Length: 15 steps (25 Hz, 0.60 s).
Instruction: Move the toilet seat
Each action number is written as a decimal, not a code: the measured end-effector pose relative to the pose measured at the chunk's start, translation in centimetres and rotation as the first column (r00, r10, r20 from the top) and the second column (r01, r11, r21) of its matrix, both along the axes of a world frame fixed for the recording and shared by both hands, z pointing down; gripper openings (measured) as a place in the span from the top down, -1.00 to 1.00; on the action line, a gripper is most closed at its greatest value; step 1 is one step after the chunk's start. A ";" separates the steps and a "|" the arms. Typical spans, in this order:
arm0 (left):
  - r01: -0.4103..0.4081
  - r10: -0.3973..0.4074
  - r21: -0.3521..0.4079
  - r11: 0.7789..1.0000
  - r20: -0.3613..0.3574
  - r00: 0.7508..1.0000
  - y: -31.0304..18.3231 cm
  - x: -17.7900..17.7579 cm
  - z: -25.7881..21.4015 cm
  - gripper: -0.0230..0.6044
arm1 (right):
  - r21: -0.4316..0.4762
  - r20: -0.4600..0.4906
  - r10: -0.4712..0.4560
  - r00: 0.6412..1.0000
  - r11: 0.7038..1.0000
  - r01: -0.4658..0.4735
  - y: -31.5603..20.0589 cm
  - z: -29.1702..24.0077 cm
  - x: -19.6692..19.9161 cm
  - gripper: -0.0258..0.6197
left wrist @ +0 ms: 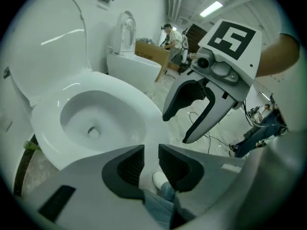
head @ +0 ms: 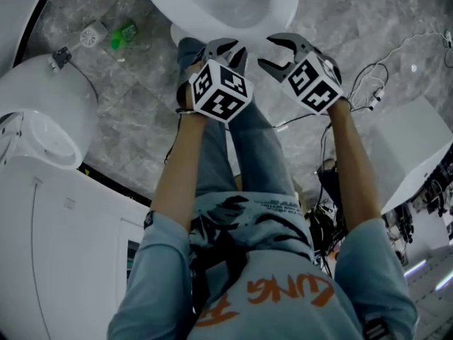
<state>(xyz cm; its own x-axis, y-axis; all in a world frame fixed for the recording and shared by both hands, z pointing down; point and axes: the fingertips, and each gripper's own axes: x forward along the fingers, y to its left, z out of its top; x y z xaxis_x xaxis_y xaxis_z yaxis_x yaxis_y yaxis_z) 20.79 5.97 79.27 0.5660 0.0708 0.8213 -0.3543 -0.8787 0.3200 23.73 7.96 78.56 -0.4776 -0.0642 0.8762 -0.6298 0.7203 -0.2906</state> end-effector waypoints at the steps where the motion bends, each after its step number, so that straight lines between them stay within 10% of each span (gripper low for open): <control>1: -0.027 0.027 -0.004 1.000 0.000 1.000 0.2 0.1 0.2 0.61 | -0.012 -0.019 -0.057 0.998 0.998 0.057 0.3 0.5 -0.1 0.19; 8: -0.296 0.293 0.034 0.955 0.068 0.954 1.7 0.0 2.5 0.14 | -0.060 -0.185 -0.463 0.867 0.886 0.460 1.5 4.1 0.4 -0.05; 15: -0.439 0.432 0.068 0.896 0.098 0.897 1.2 0.3 4.4 -0.05 | -0.135 -0.251 -0.675 0.694 0.734 0.665 0.6 7.6 1.0 -0.18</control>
